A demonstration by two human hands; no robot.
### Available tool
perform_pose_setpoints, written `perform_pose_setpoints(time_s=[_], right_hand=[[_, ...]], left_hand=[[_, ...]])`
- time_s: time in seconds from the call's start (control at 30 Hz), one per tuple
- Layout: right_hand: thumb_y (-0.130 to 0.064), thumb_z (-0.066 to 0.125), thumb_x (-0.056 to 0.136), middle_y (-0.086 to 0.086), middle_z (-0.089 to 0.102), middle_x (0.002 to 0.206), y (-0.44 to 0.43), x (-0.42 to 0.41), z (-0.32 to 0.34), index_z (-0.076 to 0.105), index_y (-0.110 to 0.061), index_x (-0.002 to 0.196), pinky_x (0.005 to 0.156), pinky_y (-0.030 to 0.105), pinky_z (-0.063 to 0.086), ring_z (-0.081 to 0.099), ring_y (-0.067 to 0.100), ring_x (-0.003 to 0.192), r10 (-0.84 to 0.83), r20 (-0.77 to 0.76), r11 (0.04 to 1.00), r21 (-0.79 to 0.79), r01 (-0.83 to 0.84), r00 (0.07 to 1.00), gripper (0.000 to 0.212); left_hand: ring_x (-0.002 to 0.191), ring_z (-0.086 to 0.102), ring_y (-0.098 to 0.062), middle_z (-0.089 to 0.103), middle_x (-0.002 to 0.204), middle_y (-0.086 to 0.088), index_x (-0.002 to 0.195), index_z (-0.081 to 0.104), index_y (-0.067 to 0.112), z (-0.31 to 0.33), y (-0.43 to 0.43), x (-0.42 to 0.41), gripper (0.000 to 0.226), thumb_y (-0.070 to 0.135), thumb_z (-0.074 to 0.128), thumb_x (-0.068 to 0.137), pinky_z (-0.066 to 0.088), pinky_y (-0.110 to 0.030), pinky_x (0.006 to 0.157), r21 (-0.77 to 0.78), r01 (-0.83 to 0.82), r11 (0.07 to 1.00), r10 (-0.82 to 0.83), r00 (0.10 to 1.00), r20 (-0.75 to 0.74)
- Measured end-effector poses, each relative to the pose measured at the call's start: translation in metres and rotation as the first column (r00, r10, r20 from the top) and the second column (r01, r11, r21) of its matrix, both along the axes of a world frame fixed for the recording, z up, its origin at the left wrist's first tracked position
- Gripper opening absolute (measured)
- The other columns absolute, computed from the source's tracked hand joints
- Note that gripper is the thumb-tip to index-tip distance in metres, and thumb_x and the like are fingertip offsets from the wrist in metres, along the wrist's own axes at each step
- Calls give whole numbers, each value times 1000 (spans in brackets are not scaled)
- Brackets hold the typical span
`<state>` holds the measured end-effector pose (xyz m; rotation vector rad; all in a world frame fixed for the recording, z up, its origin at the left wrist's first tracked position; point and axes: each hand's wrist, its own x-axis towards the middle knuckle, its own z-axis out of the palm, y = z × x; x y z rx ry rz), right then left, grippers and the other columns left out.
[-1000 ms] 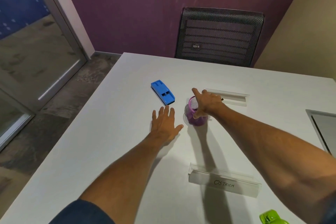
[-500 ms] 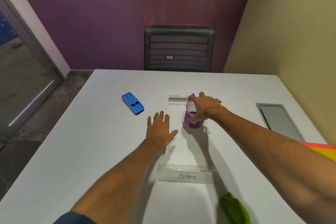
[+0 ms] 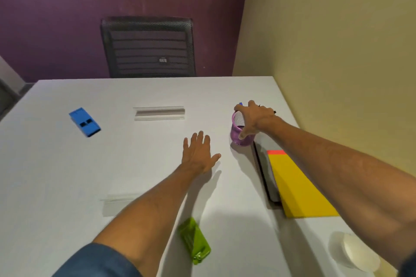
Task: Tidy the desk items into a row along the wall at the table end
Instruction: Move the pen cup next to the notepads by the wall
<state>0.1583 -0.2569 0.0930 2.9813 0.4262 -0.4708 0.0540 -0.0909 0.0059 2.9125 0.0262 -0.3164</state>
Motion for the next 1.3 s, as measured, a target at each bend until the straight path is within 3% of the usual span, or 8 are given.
perform_pose_setpoints(time_s=[0.43,0.7,0.9,1.03,1.3], right_hand=[[-51,87,56,11,41,138,-143,55,-25,29,-33,140,94,52,46,51,39,121,-79,5,997,-19,79,997,104],[-46,87,57,11,42,136,-181,68,-40,30,-32,141,93,50,47,52,39,119,-85,10,996,-38,85,996,102],[-47,87,59,11,44,136,-190,74,-46,29,-32,142,93,51,46,50,38,122,-66,20,994,-89,68,998,102],[-51,86,59,12,44,138,-192,74,-52,28,-31,143,96,52,43,47,38,124,-30,19,984,-176,33,999,104],[-60,81,60,11,46,140,-193,75,-60,24,-30,143,105,52,31,34,37,132,26,35,941,-339,-13,999,105]], left_hand=[[151,4,-30,4,163,-12,155,10,12,-46,-124,56,69,50,27,101,7,-51,122,-14,78,997,-78,997,-1],[150,-11,-30,-10,163,-7,155,-1,17,-88,-131,59,65,50,11,101,0,-54,121,-56,48,997,-50,998,-33],[149,-15,-28,-15,162,-5,154,-7,21,-111,-128,53,66,53,6,99,-6,-54,120,21,57,998,-57,998,9],[149,-16,-28,-16,162,-4,154,-9,22,-116,-129,52,75,57,-12,87,-8,-54,120,63,48,997,-50,998,38],[149,-16,-28,-16,162,-4,154,-9,23,-119,-128,52,78,59,-15,85,-8,-54,120,63,46,997,-50,997,58]])
